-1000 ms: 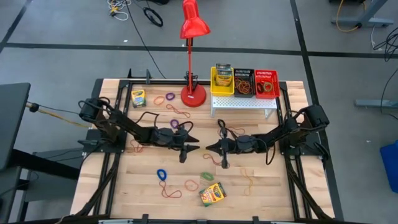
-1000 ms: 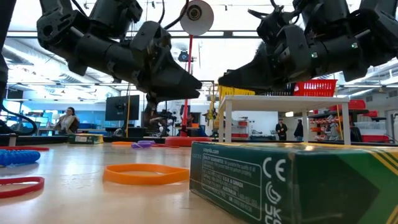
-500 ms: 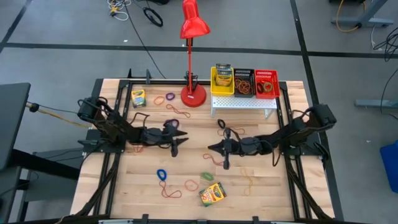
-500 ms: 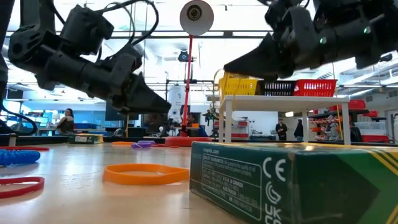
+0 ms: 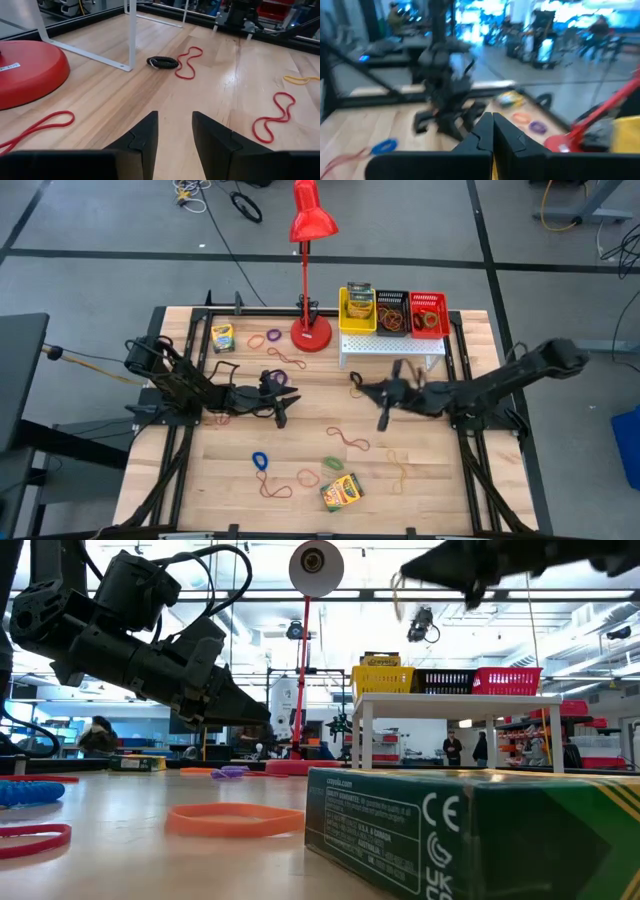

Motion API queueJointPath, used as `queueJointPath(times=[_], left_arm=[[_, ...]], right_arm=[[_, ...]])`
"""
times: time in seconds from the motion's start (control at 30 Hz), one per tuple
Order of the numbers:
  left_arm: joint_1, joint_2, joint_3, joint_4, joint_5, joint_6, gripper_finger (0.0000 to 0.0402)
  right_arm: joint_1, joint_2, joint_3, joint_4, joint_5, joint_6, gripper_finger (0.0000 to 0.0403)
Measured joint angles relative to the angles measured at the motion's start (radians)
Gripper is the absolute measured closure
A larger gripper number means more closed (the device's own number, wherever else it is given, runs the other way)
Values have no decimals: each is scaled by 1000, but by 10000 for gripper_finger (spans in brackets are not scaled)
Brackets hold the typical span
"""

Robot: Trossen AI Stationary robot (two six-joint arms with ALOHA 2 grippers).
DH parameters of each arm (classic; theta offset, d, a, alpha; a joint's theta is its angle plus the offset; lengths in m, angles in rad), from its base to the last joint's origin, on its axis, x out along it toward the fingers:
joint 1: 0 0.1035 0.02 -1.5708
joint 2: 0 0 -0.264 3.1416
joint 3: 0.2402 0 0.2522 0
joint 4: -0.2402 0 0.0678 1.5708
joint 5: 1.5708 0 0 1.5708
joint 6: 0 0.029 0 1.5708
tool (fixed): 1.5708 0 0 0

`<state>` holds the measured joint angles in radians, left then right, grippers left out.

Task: Pick & Place Office Desk Supplies
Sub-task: Put the yellow rubber band into the black bin on the shelf

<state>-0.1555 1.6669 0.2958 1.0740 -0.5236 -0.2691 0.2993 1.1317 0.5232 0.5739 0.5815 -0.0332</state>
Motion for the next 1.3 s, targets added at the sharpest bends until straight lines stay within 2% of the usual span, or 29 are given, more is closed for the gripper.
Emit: queueJointPath(times=[0.17,0.3,0.43,0.6,0.67,0.87,1.03,1.3], left_arm=[[0,0,0,0,0,0,276],[0,0,0,1,0,0,276],[0,0,0,0,0,0,276],[0,0,0,0,0,0,276],[0,0,0,0,0,0,276],[0,0,0,0,0,0,276],[0,0,0,0,0,0,276],[0,0,0,0,0,0,276]], right_arm=[[-16,-126,18,-11,154,-141,403],[-87,-165,72,-32,233,-265,403],[-224,-165,127,-145,234,-297,403],[-426,-165,186,-303,229,-236,403],[-502,-165,203,-362,197,-191,403],[-744,-140,207,-523,-1,-12,403],[-884,-63,207,-550,-182,43,403],[-942,28,207,-542,-202,44,368]])
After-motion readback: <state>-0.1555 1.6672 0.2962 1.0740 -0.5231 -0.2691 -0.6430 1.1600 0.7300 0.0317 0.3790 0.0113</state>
